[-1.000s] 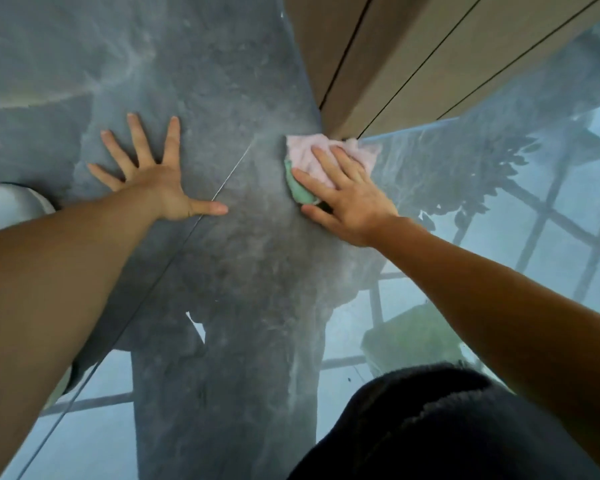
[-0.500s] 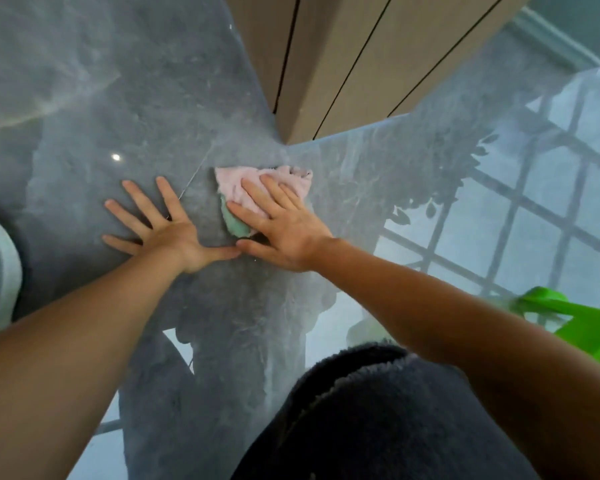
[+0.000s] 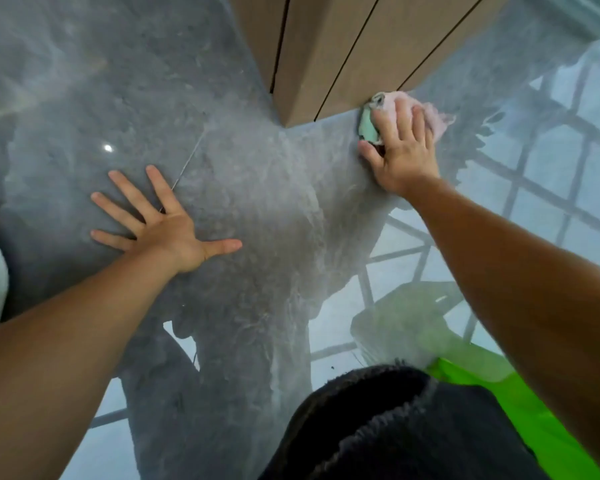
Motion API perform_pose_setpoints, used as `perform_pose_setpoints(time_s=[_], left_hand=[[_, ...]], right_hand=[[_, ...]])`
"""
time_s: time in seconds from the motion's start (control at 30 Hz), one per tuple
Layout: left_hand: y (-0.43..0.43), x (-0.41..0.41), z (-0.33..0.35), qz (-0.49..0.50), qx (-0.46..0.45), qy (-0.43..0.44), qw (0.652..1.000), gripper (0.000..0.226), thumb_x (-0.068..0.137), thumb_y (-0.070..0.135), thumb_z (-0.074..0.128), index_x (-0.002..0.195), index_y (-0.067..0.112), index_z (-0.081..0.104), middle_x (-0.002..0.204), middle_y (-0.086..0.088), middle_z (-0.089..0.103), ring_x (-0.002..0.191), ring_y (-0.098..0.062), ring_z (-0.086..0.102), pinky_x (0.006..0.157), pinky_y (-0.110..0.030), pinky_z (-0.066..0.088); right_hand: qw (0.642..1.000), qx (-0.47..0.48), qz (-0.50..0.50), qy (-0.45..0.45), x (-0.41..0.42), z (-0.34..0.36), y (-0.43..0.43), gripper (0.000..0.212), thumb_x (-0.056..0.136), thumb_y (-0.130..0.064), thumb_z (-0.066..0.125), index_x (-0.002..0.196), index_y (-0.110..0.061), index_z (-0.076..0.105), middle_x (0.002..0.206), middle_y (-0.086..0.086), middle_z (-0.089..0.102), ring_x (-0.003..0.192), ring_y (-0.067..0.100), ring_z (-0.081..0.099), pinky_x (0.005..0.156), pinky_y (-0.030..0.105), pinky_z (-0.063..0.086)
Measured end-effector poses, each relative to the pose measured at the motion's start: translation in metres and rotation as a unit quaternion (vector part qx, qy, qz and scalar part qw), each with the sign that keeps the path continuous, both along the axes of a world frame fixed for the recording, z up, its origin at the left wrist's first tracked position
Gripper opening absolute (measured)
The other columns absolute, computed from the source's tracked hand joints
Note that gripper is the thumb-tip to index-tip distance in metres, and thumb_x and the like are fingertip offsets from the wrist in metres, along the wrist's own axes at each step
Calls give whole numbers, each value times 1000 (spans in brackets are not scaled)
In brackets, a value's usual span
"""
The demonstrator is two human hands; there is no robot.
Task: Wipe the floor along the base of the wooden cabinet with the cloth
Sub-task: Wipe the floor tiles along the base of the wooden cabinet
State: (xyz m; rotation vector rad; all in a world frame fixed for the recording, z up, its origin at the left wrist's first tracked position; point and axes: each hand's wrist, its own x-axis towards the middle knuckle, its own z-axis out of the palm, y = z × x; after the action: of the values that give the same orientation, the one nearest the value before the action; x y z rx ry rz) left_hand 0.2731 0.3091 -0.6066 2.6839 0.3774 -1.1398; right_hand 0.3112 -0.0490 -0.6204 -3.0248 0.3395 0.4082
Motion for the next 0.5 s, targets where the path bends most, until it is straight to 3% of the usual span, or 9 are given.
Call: perform_pose_setpoints(time_s=[0.07,0.1,0.17,0.23,0.33,0.37,0.43,0.5], left_hand=[[-4,-2,2,-3,-1,-4,1000,169,5,97,43,124,30,-55,139,-15,-58,136,-48,-37,103,-78,-7],[-5,-2,4,-6,7,-3,1000,170,10,96,49,129,29,-52,143,-16,-54,137,-48,-37,104,-77,-7],[-8,-1,6,-1,31,9,999,171,18,92,59,135,27,-47,146,-16,-51,137,-47,-36,106,-76,-4],[-12,2,12,1,57,28,998,172,23,89,66,139,24,-44,147,-16,-49,138,-48,-35,107,-76,0],[-24,11,21,5,89,59,994,172,30,82,74,144,17,-37,151,-22,-42,140,-53,-25,110,-73,5],[-30,15,26,13,96,67,993,170,34,77,78,146,14,-33,153,-24,-37,141,-55,-20,111,-70,7],[-43,19,38,27,86,52,995,155,46,61,86,152,10,-14,159,-27,-17,143,-57,-3,113,-66,15],[-61,24,50,-47,-15,-77,996,104,65,41,84,148,12,29,155,-22,26,138,-47,29,109,-54,33]], right_hand=[[977,76,-197,0,3,-1,65,77,86,-73,24,151,-32,23,164,14,7,149,40,0,121,54,-4],[970,102,-219,0,2,-1,98,86,82,-77,23,152,-27,22,164,15,7,149,41,-1,121,54,-4],[983,109,-146,-15,-11,-4,141,98,77,-80,28,153,-19,20,163,17,12,149,39,1,120,53,-2],[994,110,-4,-15,-24,3,139,91,77,-70,42,151,-20,26,160,13,23,149,39,9,121,52,4],[970,189,155,10,-31,25,102,61,74,-28,63,134,-19,55,143,11,52,135,33,39,118,35,22],[964,223,145,14,-32,32,98,49,74,-15,64,124,-17,65,132,12,61,123,28,50,110,26,30],[943,330,13,51,-28,51,94,34,77,-1,61,104,-14,76,107,10,72,94,19,59,84,16,44],[853,494,-138,96,-25,79,80,26,81,8,60,93,-10,74,89,10,70,80,18,58,72,24,50]])
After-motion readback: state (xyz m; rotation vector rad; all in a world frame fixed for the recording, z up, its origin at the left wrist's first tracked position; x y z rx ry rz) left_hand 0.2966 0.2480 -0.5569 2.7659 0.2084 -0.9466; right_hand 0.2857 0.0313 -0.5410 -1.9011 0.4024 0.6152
